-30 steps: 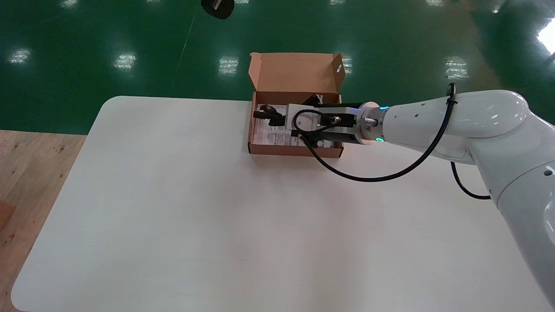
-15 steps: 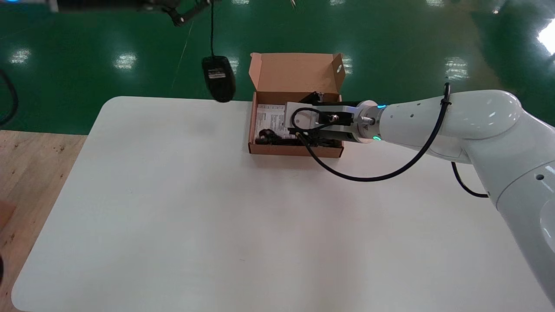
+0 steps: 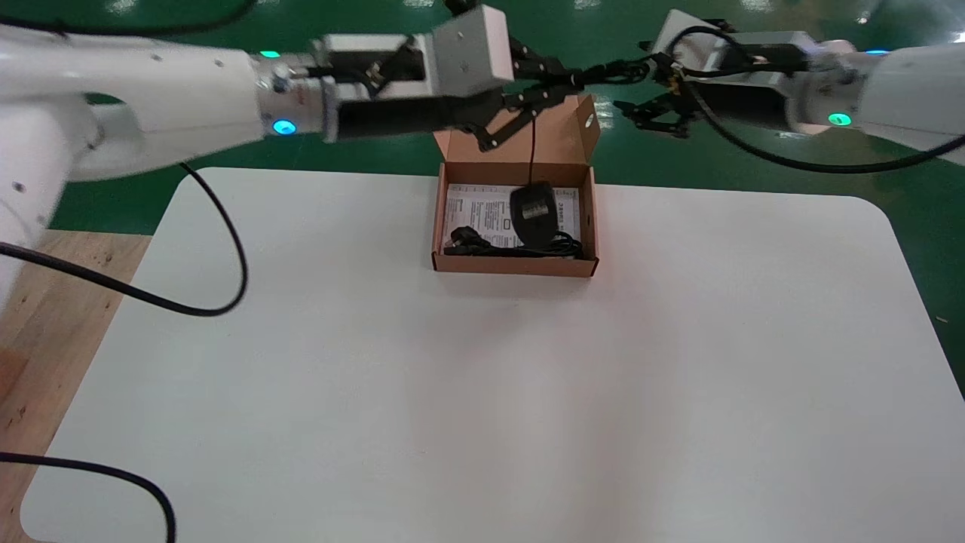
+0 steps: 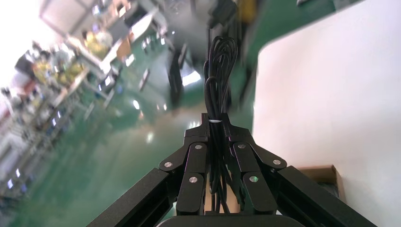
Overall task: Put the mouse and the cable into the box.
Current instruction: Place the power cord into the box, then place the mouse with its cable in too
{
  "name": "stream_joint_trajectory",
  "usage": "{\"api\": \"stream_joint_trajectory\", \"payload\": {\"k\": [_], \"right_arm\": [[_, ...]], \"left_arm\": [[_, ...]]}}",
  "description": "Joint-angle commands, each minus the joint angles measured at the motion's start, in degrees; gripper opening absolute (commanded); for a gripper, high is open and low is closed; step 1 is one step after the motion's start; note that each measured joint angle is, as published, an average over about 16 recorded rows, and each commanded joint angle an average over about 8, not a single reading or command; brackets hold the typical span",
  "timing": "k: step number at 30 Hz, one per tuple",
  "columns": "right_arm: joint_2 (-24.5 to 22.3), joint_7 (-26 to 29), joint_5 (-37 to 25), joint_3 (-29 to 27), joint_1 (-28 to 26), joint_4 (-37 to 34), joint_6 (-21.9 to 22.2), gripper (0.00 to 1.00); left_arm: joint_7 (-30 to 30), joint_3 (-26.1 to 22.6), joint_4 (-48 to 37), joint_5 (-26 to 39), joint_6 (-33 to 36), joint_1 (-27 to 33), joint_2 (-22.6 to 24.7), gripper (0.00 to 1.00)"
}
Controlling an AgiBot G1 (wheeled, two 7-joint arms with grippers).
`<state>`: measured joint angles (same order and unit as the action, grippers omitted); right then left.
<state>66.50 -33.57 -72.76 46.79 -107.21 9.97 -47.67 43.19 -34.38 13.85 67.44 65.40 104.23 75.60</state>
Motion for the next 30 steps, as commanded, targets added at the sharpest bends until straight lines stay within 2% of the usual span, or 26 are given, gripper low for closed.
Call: {"api": "stream_joint_trajectory", "payload": {"k": [1,7,12,18,30], "right_arm": [[-3.25,-0.79,0.77,-0.53,-1.93,-0.65,-4.09,1.00],[-10.75,-5.18,-0.65,0.18,-4.16,-2.53,-8.07,1.00],[-14.66,-5.92,-2.00,1.01,-4.56,-4.95,-9.49,1.00],[-16.27,-4.20,-3.01,1.72,-5.28,-7.06,-10.94,1.00],[-18.66,-4.13,-4.54,2.81,-6.11,-7.75,-13.84,1.00]], "left_arm": [[2.06,0.26,-2.14,-0.32,-2.60,-1.50,2.32,0.00],[1.95,-2.04,2.31,-3.61,-9.86,-6.79,3.09,0.00],[0.60,-4.45,5.76,-7.52,-13.42,-6.25,3.01,0.00],[-0.34,-8.46,6.98,-11.13,-14.92,-6.47,2.98,0.00],[-5.93,-16.62,8.06,-19.35,-17.02,-14.42,2.90,0.00]]}}
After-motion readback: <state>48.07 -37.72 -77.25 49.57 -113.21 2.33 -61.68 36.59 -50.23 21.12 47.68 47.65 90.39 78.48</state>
